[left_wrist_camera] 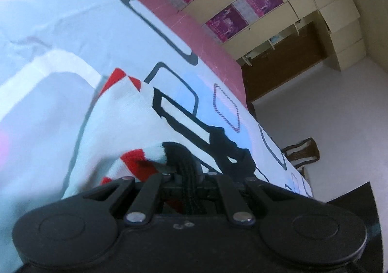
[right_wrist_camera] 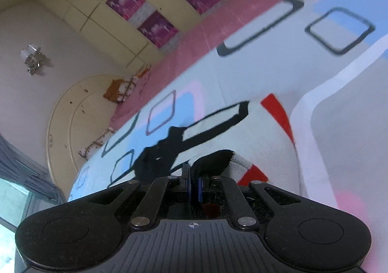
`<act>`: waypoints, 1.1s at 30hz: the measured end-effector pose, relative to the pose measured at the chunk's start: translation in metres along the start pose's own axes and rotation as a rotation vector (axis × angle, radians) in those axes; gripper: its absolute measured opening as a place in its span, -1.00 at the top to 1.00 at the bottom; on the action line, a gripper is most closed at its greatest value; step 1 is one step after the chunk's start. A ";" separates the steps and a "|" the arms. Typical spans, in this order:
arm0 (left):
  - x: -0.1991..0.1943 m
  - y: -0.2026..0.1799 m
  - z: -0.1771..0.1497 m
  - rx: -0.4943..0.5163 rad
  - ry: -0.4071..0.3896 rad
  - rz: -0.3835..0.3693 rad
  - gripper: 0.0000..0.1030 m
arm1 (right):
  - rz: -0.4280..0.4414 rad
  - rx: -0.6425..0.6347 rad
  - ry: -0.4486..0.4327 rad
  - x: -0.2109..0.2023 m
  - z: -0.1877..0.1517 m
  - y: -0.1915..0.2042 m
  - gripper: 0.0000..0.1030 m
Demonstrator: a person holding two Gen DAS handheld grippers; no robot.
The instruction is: Fold small clothes
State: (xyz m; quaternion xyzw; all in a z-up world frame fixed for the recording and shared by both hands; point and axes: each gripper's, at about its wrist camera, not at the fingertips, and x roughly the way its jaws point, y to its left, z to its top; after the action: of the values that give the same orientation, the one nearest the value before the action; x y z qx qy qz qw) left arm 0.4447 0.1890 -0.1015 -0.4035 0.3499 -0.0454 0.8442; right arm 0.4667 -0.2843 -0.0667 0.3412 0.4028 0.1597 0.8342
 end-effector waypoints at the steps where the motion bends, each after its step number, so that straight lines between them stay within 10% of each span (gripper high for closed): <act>1: 0.007 0.004 0.003 -0.008 0.008 -0.025 0.83 | 0.005 0.009 0.003 0.007 0.004 -0.005 0.91; 3: 0.011 0.009 0.008 -0.024 -0.006 -0.098 0.38 | 0.035 0.036 -0.032 0.011 0.012 -0.012 0.90; 5: 0.014 0.015 0.014 -0.050 -0.056 -0.141 -0.48 | 0.028 0.075 -0.075 0.017 0.020 -0.020 0.39; 6: 0.014 0.016 0.016 -0.047 -0.080 -0.138 -0.50 | 0.019 0.068 -0.120 0.016 0.022 -0.022 -0.02; 10: 0.011 0.012 0.030 0.014 -0.088 -0.121 -0.50 | 0.005 0.023 -0.164 0.009 0.032 -0.023 -0.06; 19: 0.045 -0.032 0.029 0.549 0.088 0.262 0.15 | -0.203 -0.416 -0.008 0.052 0.018 0.017 -0.03; 23: 0.052 -0.045 0.016 0.675 0.095 0.332 0.35 | -0.331 -0.617 0.036 0.079 0.001 0.031 0.32; 24: 0.051 -0.048 0.013 0.705 0.093 0.334 0.43 | -0.334 -0.637 0.028 0.080 -0.002 0.033 0.70; 26: 0.044 -0.054 0.007 0.742 0.040 0.334 0.92 | -0.329 -0.654 0.019 0.081 -0.006 0.034 0.92; 33: 0.043 -0.048 0.016 0.664 -0.034 0.342 0.92 | -0.341 -0.579 -0.098 0.063 0.007 0.031 0.94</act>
State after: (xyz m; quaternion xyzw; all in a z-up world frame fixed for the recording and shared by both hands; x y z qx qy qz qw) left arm 0.4972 0.1521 -0.0845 -0.0443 0.3643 -0.0081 0.9302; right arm 0.5119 -0.2305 -0.0775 0.0252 0.3517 0.1090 0.9294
